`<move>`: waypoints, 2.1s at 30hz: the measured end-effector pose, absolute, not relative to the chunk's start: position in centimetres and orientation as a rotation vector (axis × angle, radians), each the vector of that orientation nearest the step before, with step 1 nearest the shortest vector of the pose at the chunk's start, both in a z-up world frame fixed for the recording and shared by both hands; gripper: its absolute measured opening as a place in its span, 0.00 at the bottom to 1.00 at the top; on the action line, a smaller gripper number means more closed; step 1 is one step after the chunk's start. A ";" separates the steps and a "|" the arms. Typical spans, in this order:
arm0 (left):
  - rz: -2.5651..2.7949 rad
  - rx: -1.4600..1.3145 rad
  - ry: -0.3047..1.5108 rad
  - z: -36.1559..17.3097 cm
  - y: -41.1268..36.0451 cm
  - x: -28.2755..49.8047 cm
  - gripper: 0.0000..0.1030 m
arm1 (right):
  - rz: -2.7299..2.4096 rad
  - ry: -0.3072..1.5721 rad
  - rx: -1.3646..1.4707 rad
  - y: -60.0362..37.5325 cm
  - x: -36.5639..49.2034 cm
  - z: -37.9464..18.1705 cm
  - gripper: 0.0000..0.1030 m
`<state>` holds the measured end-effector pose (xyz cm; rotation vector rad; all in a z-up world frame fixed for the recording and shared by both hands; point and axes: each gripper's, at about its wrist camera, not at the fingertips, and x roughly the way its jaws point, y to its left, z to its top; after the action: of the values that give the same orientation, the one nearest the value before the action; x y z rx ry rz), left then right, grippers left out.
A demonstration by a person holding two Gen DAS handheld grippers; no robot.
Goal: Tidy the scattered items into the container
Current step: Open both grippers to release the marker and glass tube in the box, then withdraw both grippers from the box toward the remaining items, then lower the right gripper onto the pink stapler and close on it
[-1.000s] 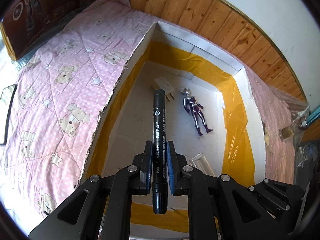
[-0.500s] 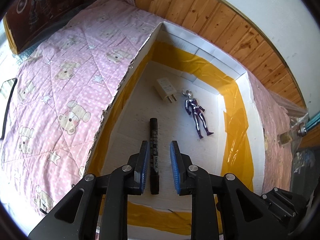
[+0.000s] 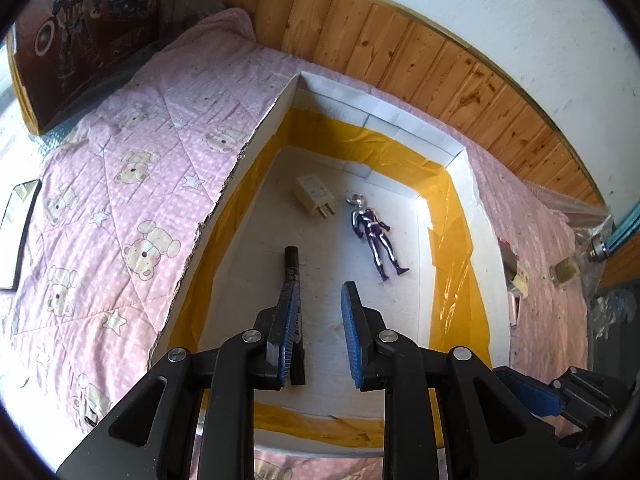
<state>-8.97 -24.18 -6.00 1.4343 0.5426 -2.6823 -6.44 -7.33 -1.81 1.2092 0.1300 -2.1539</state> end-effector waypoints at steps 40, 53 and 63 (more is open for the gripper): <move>-3.039 1.391 0.416 0.7 -8.1 -2.3 0.33 | -2.301 -0.412 0.917 12.6 -2.5 -0.3 0.27; -3.027 1.613 0.369 -3.0 -1.2 -7.2 0.42 | -2.394 -0.508 1.104 17.7 -6.0 -6.0 0.30; -2.917 1.778 0.402 -8.2 1.8 -11.3 0.43 | -2.459 -0.636 1.298 21.1 -13.3 -11.4 0.40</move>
<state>-11.32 1.82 -8.15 1.7780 0.4018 -2.9172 -13.32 21.11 -11.38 1.2980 -0.6359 -2.4589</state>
